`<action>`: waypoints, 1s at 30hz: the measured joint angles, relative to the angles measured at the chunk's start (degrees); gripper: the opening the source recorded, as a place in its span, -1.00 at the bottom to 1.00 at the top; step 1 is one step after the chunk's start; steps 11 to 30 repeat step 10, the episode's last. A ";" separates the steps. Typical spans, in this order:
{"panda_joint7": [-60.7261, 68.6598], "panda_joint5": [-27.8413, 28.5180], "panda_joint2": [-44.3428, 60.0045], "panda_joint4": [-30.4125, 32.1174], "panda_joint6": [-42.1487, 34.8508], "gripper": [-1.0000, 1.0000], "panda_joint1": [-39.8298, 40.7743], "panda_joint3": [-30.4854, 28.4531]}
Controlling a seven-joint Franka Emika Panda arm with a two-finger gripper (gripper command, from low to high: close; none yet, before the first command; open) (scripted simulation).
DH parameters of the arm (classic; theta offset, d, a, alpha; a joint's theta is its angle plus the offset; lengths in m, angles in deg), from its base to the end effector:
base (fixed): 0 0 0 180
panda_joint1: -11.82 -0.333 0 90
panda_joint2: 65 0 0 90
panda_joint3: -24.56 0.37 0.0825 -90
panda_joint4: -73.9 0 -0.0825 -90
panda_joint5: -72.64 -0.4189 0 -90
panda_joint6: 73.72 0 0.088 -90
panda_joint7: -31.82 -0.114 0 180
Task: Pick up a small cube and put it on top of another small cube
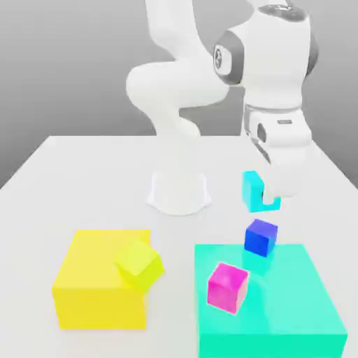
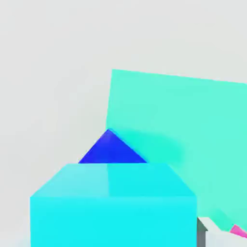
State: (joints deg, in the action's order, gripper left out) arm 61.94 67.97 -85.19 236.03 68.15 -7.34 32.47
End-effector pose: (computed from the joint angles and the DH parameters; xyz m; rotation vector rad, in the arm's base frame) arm 0.3229 0.1608 0.3146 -2.8087 -1.4012 0.0042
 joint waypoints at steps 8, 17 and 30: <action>-0.30 0.22 3.79 1.35 5.22 1.00 0.06 0.46; -0.22 0.11 1.95 0.79 2.89 1.00 -0.06 0.37; -0.22 0.11 1.95 0.79 2.89 1.00 -0.06 0.37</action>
